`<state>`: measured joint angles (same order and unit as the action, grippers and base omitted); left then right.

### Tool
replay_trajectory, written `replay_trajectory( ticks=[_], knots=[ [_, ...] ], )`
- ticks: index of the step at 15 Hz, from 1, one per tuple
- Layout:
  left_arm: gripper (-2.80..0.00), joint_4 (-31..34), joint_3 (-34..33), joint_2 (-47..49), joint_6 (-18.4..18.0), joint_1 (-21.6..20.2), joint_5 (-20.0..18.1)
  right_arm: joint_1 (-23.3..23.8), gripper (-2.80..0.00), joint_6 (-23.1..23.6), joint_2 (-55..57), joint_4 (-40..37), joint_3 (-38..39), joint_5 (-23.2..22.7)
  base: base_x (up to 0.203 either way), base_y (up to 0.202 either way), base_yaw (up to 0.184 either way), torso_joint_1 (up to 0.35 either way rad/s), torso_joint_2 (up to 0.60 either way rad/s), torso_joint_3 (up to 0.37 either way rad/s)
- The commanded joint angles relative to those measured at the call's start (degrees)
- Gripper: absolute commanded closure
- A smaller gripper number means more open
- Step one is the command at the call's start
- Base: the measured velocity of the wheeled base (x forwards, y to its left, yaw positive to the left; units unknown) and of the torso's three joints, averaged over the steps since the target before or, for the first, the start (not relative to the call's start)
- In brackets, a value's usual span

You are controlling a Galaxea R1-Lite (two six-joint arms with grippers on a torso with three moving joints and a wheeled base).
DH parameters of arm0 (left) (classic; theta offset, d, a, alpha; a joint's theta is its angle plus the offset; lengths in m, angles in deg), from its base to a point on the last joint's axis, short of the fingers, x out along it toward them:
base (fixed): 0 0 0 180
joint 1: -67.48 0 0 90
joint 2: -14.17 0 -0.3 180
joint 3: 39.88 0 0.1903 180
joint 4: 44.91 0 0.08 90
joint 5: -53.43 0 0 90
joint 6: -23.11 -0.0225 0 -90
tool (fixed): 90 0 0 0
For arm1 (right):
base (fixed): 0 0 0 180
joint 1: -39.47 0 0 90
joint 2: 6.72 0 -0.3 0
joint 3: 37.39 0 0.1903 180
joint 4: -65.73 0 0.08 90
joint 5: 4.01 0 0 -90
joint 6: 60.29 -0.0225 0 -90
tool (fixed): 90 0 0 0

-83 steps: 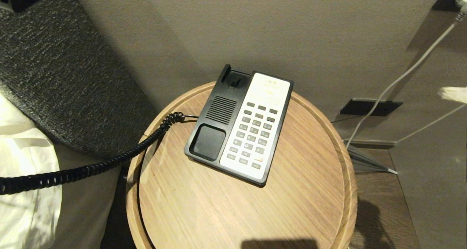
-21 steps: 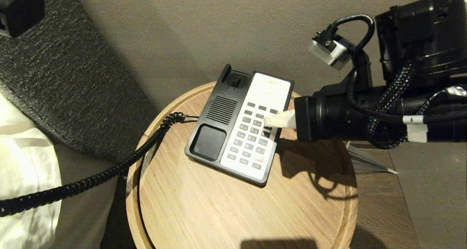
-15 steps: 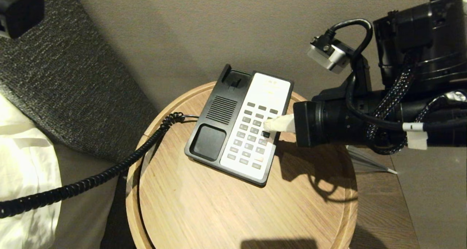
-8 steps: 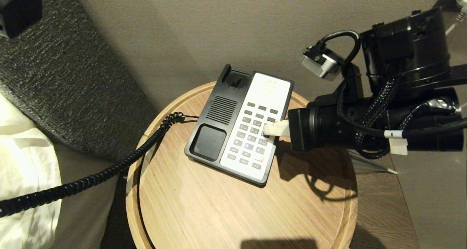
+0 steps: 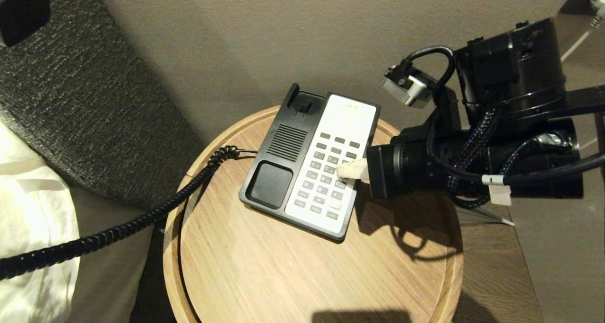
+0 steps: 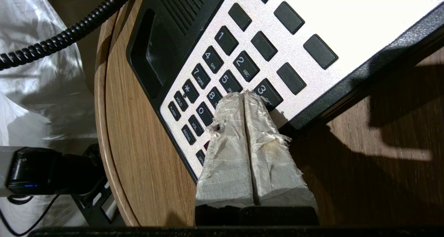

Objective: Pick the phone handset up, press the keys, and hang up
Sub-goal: Dial the number

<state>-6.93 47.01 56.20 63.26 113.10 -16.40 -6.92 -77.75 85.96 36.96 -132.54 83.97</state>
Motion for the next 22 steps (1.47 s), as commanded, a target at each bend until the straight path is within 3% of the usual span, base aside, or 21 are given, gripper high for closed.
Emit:
replay_trajectory(
  ticks=[1,22],
  knots=[
    [0.00,0.2,-0.1,-0.2,0.3,0.0,0.1,0.1,0.00,0.0,0.7,-0.1,0.0,0.1,0.000,0.000,0.000,0.000,0.00,0.000],
    [0.00,0.0,-3.1,-1.5,0.5,0.0,0.2,-2.0,0.00,-0.3,-2.3,-0.1,3.1,-0.1,0.000,0.000,0.000,0.000,0.00,0.000]
  ],
)
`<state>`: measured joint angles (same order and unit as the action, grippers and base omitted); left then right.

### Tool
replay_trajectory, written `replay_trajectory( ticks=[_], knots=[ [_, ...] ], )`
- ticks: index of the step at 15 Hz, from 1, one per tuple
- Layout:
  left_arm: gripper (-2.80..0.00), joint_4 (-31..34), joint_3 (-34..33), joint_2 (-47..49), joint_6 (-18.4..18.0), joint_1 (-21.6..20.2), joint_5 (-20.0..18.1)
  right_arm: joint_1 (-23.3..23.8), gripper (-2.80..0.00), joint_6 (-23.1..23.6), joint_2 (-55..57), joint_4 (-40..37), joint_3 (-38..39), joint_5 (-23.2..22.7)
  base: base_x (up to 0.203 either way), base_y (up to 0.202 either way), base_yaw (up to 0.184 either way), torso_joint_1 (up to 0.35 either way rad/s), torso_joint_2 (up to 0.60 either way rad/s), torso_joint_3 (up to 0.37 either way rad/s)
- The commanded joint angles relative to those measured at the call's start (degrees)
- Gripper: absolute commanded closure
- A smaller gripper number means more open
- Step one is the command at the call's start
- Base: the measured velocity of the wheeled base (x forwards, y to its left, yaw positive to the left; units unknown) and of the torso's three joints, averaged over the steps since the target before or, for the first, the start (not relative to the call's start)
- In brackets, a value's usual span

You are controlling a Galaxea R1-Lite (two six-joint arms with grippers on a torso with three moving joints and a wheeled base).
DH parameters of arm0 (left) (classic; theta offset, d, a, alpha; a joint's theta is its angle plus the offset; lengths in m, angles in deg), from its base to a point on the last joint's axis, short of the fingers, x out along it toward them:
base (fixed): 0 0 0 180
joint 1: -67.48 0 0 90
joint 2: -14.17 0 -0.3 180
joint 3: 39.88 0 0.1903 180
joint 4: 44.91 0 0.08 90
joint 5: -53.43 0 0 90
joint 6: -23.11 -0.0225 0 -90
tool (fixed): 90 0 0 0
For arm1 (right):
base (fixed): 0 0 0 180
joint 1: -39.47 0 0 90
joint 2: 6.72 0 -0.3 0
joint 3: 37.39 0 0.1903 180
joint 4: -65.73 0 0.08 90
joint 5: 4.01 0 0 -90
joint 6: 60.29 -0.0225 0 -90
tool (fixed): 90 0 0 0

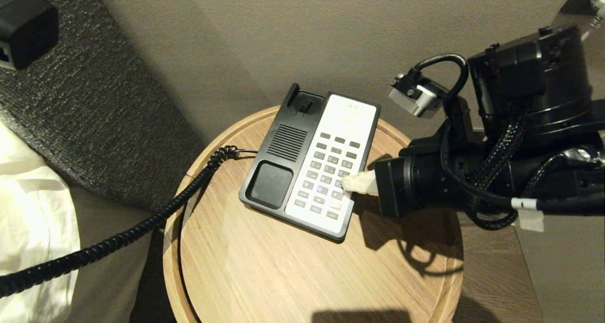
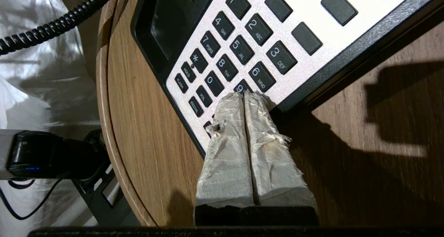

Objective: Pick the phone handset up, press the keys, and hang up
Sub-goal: Dial the number

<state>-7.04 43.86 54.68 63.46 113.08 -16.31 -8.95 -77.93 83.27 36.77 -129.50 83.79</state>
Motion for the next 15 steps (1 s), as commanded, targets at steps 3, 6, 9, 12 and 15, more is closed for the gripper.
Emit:
replay_trajectory(
  ticks=[3,6,9,12,15],
  knots=[
    [0.00,0.0,0.5,0.1,0.3,0.0,0.1,0.1,0.00,-0.1,1.0,0.1,0.1,0.1,0.000,0.000,0.000,0.000,0.00,0.000],
    [0.00,0.0,0.5,0.0,0.3,0.0,0.1,0.1,0.00,0.0,1.3,0.1,0.2,0.2,0.000,0.000,0.000,0.000,0.00,0.000],
    [0.00,0.2,0.6,-0.4,0.3,0.0,0.1,0.1,0.00,0.1,1.9,0.9,0.4,0.2,0.000,0.000,0.000,0.000,0.00,0.000],
    [0.00,0.4,0.4,-0.8,0.3,0.0,0.1,0.1,0.00,0.1,2.3,3.6,1.1,0.2,0.000,0.000,0.000,0.000,0.00,0.000],
    [0.00,0.1,0.1,-0.7,0.3,0.0,0.1,0.0,0.00,0.1,1.6,3.6,1.3,0.2,0.000,0.000,0.000,0.000,0.00,0.000]
  ],
)
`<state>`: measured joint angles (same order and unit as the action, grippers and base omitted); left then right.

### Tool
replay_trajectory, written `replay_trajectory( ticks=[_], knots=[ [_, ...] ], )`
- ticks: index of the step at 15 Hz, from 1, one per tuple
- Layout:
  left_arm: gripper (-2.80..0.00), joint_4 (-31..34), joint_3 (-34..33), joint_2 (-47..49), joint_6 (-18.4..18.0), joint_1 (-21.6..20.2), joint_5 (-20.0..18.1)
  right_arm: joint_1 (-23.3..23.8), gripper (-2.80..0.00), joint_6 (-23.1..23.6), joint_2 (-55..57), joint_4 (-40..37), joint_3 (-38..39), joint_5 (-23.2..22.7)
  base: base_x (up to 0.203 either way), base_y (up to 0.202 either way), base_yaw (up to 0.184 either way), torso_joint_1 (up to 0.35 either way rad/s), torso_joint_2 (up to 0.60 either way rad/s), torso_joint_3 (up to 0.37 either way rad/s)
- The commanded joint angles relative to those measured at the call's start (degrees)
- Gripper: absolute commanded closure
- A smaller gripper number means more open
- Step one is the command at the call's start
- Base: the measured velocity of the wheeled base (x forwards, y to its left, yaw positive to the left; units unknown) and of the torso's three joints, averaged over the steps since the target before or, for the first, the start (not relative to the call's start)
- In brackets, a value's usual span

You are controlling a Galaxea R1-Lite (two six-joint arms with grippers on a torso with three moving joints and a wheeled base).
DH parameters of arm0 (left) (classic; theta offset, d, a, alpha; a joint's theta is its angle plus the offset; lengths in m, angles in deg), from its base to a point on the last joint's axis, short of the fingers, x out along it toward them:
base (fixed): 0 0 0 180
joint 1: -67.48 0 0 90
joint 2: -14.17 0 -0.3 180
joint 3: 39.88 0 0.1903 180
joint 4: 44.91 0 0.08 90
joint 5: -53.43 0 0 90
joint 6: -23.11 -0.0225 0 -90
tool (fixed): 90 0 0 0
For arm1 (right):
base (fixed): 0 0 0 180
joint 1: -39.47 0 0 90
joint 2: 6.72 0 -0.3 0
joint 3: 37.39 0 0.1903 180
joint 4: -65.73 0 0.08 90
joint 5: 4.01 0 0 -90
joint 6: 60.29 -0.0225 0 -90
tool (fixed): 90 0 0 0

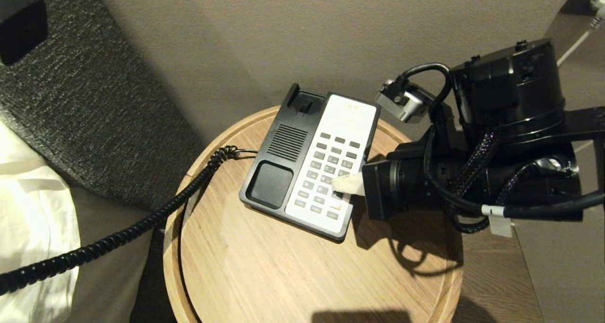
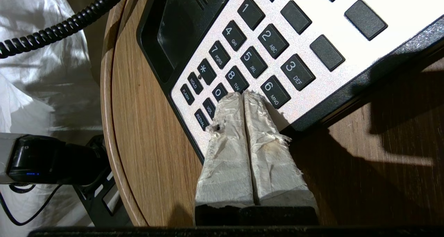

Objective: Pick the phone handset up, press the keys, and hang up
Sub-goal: Dial the number

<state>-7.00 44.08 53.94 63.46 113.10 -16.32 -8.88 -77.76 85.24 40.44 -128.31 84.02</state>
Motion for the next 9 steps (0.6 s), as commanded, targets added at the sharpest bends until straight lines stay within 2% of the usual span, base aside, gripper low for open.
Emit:
replay_trajectory(
  ticks=[1,9],
  knots=[
    [0.00,0.1,-0.1,0.0,0.3,0.0,0.1,-0.1,0.00,-0.1,-0.5,-0.1,0.0,-0.1,0.000,0.000,0.000,0.000,0.00,0.000],
    [0.00,0.5,-0.1,0.0,0.3,0.0,0.3,-4.5,0.00,-0.8,-3.8,-2.2,1.1,-0.2,0.000,0.000,0.000,0.000,0.00,0.000]
  ],
)
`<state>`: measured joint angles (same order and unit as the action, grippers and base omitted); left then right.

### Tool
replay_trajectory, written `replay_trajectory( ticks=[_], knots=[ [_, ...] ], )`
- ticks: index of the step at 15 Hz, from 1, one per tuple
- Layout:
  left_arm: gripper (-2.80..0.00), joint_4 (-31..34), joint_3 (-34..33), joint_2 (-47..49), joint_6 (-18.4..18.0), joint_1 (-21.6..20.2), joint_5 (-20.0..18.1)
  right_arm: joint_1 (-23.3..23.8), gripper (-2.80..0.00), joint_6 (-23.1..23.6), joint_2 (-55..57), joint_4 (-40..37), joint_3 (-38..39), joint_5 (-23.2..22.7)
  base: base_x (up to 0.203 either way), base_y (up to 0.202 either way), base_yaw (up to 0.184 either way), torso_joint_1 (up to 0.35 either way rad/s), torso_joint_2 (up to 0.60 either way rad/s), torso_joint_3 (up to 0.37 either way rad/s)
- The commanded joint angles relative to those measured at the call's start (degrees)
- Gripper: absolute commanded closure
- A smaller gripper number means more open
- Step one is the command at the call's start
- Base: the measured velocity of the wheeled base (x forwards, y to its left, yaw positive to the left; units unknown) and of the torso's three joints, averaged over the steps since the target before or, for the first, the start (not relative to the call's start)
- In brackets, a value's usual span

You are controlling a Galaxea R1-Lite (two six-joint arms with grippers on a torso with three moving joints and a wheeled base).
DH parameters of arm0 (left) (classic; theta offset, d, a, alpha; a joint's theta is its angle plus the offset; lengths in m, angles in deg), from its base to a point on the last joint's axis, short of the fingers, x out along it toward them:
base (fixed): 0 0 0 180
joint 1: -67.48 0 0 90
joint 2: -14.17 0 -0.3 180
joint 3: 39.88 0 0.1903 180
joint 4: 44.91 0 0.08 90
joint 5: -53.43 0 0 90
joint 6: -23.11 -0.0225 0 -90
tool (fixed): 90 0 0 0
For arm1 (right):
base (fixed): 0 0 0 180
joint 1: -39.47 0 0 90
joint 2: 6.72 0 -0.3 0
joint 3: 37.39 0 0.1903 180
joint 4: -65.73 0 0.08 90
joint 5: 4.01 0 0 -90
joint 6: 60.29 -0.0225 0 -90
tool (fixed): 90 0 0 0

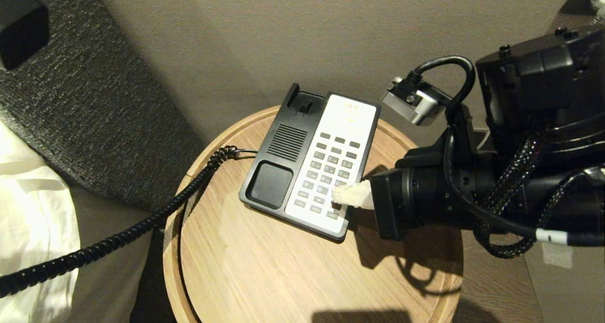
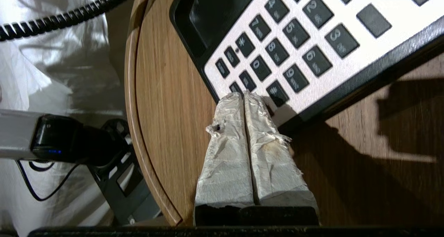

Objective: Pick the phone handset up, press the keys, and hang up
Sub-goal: Dial the number

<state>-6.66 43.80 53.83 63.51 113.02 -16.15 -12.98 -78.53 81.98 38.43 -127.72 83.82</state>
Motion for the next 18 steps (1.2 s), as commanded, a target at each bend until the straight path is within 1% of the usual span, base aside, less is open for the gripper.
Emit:
replay_trajectory(
  ticks=[1,10,18],
  knots=[
    [0.00,0.2,0.2,0.1,0.2,0.0,0.1,-0.4,0.00,0.1,-0.4,0.0,0.9,0.1,0.000,0.000,0.000,0.000,0.00,0.000],
    [0.00,0.2,0.3,0.1,0.2,0.1,0.0,-0.3,0.00,0.2,0.2,0.7,3.7,0.6,0.000,0.000,0.000,0.000,0.00,0.000],
    [0.00,0.1,0.2,-0.3,0.2,0.1,0.0,-0.3,0.00,0.4,1.4,0.8,3.6,0.7,0.000,0.000,0.000,0.000,0.00,0.000]
  ],
)
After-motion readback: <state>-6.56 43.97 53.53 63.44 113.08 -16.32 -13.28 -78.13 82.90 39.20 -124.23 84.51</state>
